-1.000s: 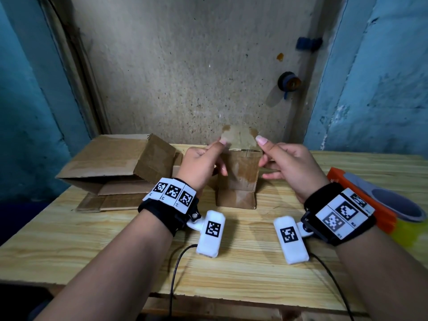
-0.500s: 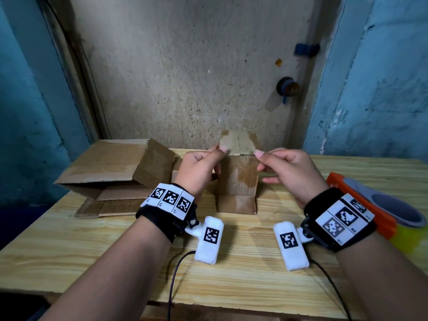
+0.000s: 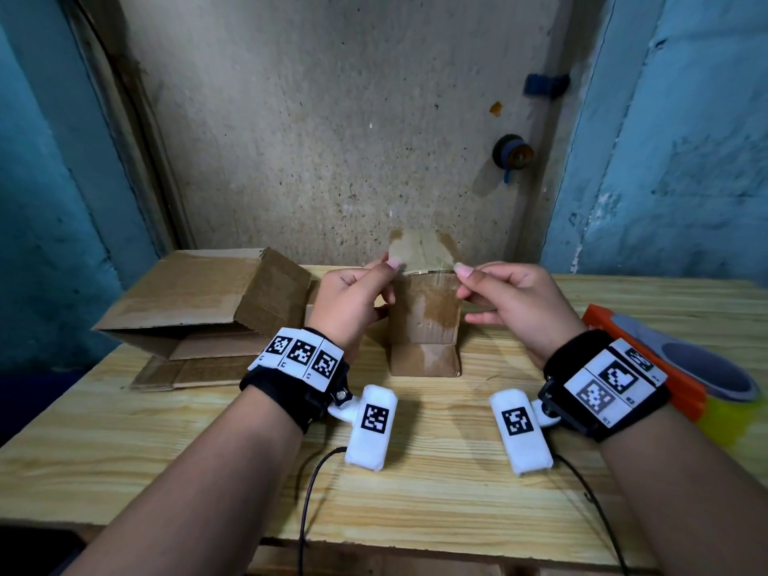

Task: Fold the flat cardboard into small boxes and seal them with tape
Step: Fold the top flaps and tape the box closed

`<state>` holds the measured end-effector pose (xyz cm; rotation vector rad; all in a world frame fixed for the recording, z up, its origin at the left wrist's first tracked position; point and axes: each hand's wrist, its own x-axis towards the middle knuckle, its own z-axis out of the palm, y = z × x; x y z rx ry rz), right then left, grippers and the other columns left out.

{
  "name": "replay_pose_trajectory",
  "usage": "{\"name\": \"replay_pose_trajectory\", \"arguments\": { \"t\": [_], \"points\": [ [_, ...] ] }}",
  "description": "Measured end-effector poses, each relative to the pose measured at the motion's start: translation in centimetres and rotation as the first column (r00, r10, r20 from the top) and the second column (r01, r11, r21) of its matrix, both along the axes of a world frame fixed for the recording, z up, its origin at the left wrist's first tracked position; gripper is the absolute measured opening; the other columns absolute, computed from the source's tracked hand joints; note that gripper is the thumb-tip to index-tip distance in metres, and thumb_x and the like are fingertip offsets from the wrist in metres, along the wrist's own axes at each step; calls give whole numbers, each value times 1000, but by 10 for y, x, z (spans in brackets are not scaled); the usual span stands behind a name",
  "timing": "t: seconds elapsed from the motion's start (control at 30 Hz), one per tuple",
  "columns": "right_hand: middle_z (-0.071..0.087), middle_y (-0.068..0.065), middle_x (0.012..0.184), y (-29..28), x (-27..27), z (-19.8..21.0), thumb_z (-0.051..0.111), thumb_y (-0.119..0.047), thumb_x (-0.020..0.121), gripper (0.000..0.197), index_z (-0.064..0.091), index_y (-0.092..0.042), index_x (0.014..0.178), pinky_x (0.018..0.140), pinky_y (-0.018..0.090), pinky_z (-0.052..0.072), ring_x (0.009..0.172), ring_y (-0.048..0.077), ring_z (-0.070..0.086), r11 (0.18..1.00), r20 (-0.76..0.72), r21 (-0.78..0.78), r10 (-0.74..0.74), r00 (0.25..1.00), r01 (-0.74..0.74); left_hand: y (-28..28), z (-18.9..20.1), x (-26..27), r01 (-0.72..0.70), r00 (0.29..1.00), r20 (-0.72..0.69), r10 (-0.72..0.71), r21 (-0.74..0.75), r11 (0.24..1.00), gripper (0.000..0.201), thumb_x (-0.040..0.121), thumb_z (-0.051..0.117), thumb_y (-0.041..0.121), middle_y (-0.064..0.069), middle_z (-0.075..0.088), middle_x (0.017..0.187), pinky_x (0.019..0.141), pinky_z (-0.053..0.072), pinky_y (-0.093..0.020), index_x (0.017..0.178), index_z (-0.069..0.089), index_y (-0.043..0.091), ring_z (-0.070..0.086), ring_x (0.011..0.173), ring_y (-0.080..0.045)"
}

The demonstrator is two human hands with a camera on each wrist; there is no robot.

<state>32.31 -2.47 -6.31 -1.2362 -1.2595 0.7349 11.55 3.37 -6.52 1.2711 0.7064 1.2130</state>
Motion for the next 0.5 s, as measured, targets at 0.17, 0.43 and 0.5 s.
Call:
{"name": "replay_pose_trajectory", "arguments": {
  "t": [0.17, 0.43, 0.5],
  "points": [
    [77, -5, 87, 1, -1, 0, 76, -32, 93, 25, 80, -11, 80, 82, 44, 65, 86, 3, 71, 1000, -42, -5, 16, 999, -17, 3, -2, -2, 13, 999, -45, -12, 17, 1000, 41, 82, 73, 33, -34, 47, 137, 81, 45, -39, 48, 62, 13, 40, 140, -43],
    [73, 0, 88, 0, 2, 1, 76, -39, 88, 28, 78, -15, 75, 77, 42, 66, 100, 21, 73, 998, -77, -40, 41, 996, -45, 3, -4, -4, 38, 998, -41, -36, 59, 998, 40, 92, 72, 20, -3, 60, 144, 94, 51, -42, 53, 69, 13, 54, 132, -6],
    [73, 3, 92, 0, 2, 1, 75, -39, 91, 29, 76, -16, 72, 76, 40, 66, 104, 27, 73, 997, -76, -57, 47, 996, -51, 1, -2, -4, 38, 999, -38, -35, 58, 998, 41, 94, 70, 17, -4, 57, 146, 98, 50, -44, 53, 69, 13, 55, 128, -1]
  ]
}}
